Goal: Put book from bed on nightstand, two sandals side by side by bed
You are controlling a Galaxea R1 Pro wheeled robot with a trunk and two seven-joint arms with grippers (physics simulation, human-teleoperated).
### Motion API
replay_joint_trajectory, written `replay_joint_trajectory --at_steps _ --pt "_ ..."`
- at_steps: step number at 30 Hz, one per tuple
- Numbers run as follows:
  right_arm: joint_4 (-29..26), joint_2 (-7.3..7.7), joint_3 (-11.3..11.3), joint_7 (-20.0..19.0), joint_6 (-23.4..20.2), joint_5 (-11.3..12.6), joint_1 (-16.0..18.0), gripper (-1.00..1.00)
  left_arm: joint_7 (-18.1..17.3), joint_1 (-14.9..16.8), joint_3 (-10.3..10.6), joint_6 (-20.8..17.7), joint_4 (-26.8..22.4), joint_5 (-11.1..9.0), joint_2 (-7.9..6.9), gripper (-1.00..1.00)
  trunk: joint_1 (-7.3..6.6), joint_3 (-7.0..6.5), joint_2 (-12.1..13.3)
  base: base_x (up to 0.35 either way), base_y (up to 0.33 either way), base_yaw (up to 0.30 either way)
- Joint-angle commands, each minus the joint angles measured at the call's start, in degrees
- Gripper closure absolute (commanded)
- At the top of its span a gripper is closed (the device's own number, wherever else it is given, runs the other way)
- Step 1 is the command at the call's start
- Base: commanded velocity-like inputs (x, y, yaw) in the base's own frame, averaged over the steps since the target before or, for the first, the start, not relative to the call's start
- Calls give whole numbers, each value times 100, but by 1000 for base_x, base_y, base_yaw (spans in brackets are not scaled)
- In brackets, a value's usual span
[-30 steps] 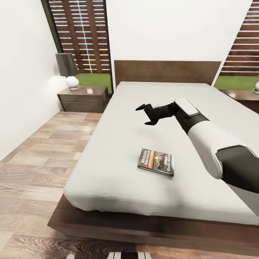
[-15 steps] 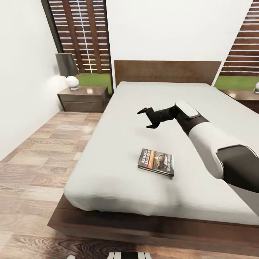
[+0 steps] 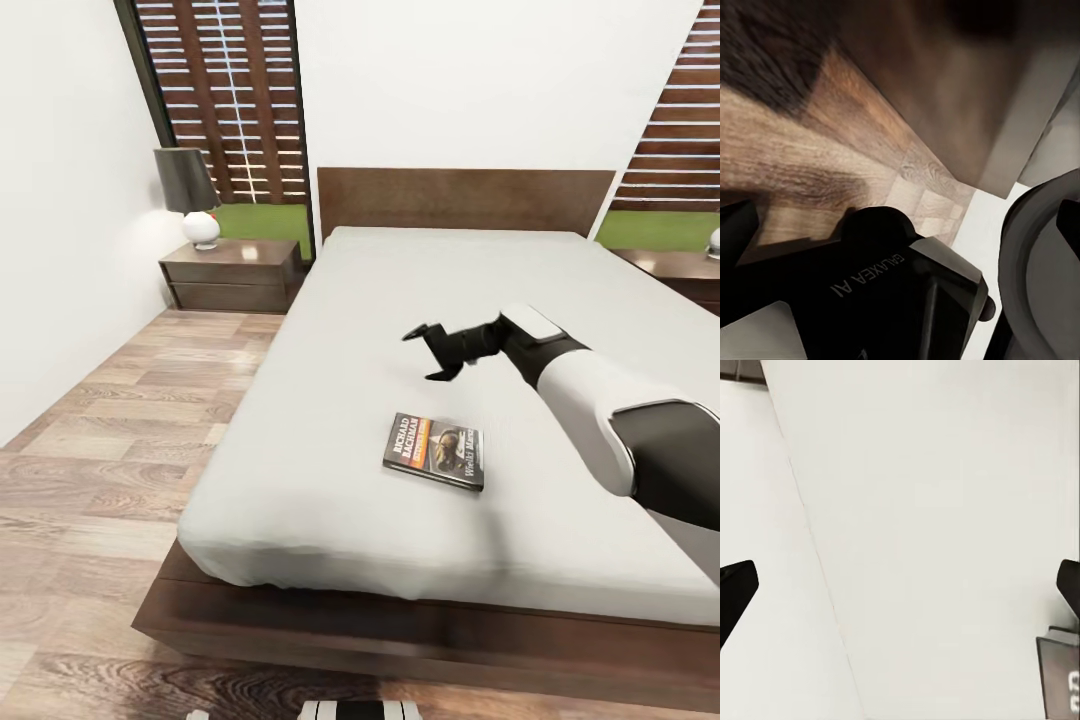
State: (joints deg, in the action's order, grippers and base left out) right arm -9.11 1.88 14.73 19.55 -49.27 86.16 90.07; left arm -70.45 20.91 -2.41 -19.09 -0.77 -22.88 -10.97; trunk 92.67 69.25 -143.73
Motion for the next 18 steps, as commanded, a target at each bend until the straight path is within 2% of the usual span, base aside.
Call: replay_joint_trajectory --at_steps 1,9,18 --pt "36 13 29 45 13 63 2 -100 -18 1 -22 -60 -2 12 -3 -100 -1 4 -2 0 0 0" --pt "334 102 31 14 148 -98 2 -100 -24 1 -29 -60 -2 19 -9 -100 -1 4 -2 0 0 0" --pt "409 407 37 -345 183 -269 7 -100 -152 1 -42 -68 -2 7 -28 -100 -1 4 -2 0 0 0"
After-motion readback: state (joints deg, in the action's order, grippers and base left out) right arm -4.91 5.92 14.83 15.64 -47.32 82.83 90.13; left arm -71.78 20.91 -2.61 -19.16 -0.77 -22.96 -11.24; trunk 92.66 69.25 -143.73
